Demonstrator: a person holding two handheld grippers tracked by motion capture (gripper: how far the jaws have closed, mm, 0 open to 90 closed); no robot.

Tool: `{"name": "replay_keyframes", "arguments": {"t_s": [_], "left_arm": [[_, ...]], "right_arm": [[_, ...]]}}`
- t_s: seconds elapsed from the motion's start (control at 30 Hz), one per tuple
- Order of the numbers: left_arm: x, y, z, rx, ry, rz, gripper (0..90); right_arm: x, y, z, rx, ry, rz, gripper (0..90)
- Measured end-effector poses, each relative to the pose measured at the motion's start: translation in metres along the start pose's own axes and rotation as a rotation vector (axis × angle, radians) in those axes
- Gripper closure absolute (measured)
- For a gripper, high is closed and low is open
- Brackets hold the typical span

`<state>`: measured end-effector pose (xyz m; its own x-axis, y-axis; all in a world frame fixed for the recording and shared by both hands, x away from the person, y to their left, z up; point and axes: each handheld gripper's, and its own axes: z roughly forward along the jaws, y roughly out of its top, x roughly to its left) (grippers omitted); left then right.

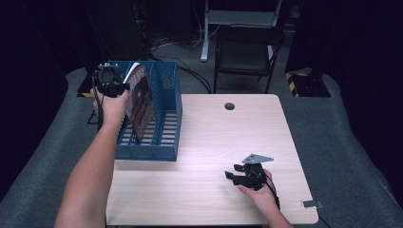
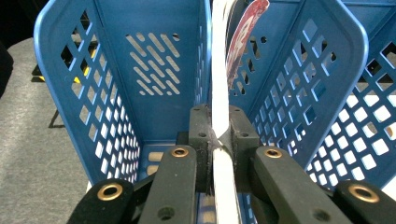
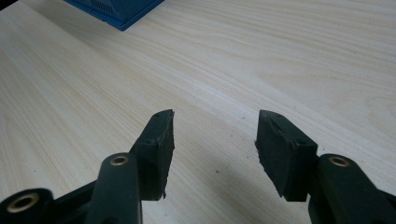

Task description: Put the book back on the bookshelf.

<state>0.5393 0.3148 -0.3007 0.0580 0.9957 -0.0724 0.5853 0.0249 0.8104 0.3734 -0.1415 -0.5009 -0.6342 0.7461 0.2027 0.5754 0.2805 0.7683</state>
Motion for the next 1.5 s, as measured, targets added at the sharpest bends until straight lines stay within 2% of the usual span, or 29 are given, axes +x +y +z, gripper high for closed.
{"name": "replay_keyframes", "arguments": {"t_s": [0.27, 0.4, 0.77, 0.97, 1.03, 1.17, 1.5], "left_arm": [[0.000, -0.002, 0.003, 0.029, -0.011, -0.009, 80.5], [0.001, -0.002, 0.003, 0.029, -0.012, -0.007, 79.5], [0.007, -0.008, 0.006, 0.064, -0.044, -0.050, 68.4], [0.007, -0.008, 0.004, 0.066, -0.043, -0.043, 64.3], [0.007, -0.009, 0.005, 0.073, -0.045, -0.050, 62.2], [0.005, -0.010, 0.004, 0.093, -0.043, -0.039, 58.5], [0.007, -0.010, 0.000, 0.086, -0.056, -0.030, 51.6]], "right_arm": [[0.000, 0.000, 0.000, 0.001, 0.000, -0.004, 46.4], [-0.001, 0.000, 0.000, 0.001, -0.001, -0.004, 46.4], [0.001, 0.000, 0.001, 0.003, -0.005, 0.000, 46.4], [0.001, 0.000, 0.001, 0.006, 0.000, -0.008, 46.4], [0.001, 0.000, 0.002, 0.005, 0.000, -0.007, 46.4], [0.001, 0.000, 0.002, 0.009, -0.001, -0.006, 46.4], [0.002, 0.000, 0.003, 0.009, 0.001, -0.006, 46.4]]}}
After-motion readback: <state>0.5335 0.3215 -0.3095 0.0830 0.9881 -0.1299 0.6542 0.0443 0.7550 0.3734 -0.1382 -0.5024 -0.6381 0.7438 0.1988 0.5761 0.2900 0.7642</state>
